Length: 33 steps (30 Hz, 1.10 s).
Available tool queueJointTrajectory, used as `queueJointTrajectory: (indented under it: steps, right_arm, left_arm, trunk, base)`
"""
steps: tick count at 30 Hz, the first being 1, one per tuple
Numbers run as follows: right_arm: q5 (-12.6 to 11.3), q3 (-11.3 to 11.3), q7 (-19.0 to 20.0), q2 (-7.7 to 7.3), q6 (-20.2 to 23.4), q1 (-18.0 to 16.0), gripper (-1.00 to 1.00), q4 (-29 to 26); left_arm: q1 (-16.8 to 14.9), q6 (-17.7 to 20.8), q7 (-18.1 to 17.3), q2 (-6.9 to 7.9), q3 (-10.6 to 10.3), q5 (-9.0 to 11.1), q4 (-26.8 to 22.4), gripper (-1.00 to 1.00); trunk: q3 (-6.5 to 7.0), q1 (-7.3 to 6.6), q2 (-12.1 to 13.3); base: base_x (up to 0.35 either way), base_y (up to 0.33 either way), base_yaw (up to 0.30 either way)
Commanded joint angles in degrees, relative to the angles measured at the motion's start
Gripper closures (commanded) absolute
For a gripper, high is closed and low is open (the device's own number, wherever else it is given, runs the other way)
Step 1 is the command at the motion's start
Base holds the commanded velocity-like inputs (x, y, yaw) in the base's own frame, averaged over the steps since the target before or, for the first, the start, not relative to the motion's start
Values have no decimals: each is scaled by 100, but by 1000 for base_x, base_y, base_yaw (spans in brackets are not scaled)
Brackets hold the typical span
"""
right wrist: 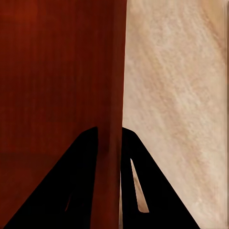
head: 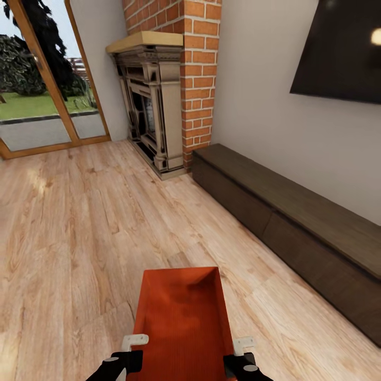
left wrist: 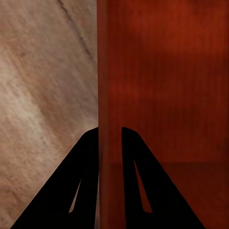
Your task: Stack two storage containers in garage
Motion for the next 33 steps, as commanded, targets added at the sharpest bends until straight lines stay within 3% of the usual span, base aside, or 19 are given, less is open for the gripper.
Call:
queueJointTrajectory:
  steps: [1,33]
  right_arm:
    - [-52,-8,-54,-1,-38,-4,100,17]
    - [-56,-9,-83,1,-29,-4,100,17]
  left_arm:
    - [1,37,54,0,14,-16,-17,100]
    - [1,28,54,8,14,-22,-25,100]
  trunk:
    - [14,-23,40]
    - [589,-726,1323]
  base:
    - [0,0,0]
    - [0,0,0]
